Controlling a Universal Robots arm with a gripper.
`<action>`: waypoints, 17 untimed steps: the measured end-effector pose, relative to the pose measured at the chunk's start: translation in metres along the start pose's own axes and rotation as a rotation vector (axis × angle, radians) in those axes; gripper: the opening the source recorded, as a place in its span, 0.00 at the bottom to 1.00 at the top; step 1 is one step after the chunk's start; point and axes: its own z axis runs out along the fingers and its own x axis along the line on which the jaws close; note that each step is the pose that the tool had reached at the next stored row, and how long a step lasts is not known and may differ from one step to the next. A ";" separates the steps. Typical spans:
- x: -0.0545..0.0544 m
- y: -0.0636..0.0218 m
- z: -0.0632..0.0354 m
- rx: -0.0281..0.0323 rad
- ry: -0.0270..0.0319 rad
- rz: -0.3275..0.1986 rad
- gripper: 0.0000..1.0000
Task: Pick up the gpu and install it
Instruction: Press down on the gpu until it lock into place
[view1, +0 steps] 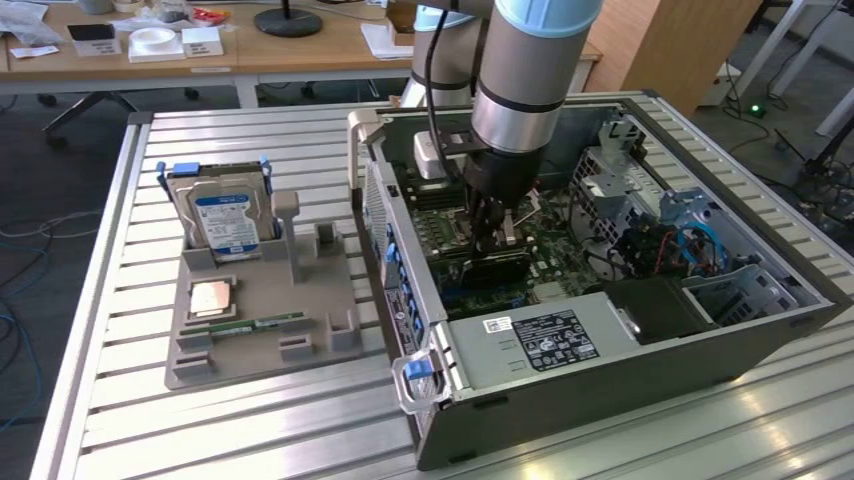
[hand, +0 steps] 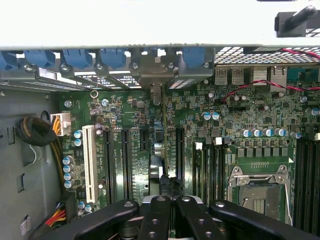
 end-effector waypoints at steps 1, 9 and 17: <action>0.000 0.0000 0.0000 0.0000 0.0000 0.000 0.11; 0.000 0.0000 0.0003 0.0000 -0.0001 0.000 0.11; 0.000 0.0000 0.0007 0.0001 -0.0001 0.000 0.11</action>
